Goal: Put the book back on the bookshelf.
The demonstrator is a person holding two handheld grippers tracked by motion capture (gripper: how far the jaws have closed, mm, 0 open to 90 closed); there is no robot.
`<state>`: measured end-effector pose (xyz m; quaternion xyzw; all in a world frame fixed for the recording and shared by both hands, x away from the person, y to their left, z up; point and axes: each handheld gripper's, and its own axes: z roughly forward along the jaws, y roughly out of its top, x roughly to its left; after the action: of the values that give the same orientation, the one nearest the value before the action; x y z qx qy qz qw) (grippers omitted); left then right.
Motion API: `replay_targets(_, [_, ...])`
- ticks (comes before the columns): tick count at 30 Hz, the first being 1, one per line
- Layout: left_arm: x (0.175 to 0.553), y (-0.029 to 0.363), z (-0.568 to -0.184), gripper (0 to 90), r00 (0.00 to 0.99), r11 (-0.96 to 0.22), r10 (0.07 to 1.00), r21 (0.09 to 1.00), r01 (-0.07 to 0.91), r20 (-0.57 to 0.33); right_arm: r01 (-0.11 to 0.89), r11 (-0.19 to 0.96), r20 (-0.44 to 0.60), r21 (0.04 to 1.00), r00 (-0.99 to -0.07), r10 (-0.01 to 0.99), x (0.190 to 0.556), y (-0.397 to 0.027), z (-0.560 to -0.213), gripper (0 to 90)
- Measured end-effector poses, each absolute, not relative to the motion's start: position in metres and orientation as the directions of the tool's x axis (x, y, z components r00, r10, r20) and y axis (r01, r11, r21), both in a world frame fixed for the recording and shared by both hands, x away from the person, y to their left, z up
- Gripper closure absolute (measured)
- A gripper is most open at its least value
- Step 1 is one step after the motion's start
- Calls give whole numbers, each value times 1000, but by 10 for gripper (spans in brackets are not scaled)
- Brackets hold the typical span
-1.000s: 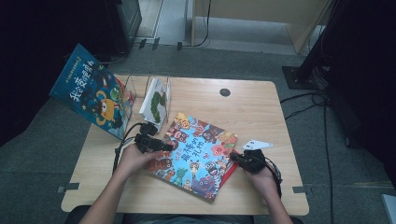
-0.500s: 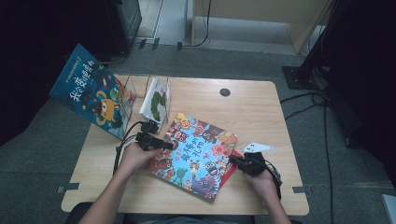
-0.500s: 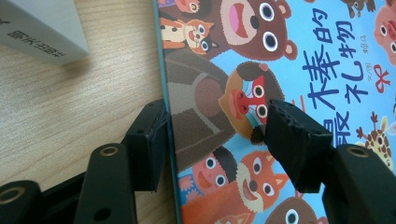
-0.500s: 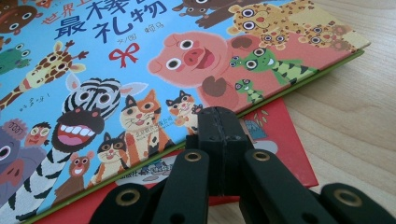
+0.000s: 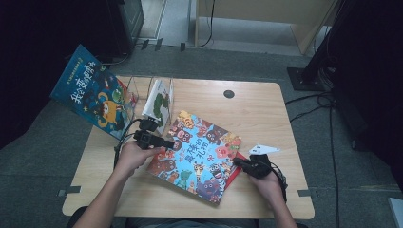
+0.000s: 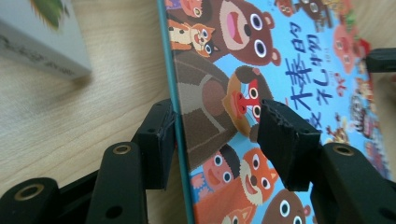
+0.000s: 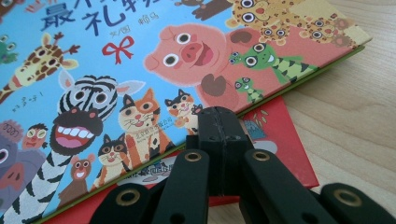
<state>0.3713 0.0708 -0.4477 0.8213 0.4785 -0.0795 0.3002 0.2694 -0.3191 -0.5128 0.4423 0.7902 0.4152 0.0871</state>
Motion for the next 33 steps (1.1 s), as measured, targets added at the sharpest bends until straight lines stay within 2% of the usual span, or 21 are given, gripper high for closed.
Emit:
replay_targets(5, [370,65,-420,479,564,-400,727,425,812,-391,626,259,238,736,-597,766,271,-320,-514,900])
replay_targets(11, [369,62,-396,504,574,-403,706,431,807,-414,621,255,245,741,-603,759,275,-319,-515,900])
replay_targets(16, [369,53,-386,549,566,-403,651,403,822,-505,624,238,269,745,-607,748,281,-315,-516,900])
replay_targets(21, [370,44,-368,602,576,-412,672,412,813,-465,605,271,237,748,-625,744,286,-304,-515,900])
replay_targets(25, [375,33,-367,623,588,-461,661,366,808,-466,588,285,228,757,-646,728,290,-295,-516,900])
replay_targets(27, [377,33,-364,652,588,-454,645,373,809,-488,569,307,205,763,-663,720,292,-290,-515,900])
replay_targets(33, [379,29,-349,672,604,-474,664,376,796,-441,544,351,157,762,-681,715,296,-276,-513,900])
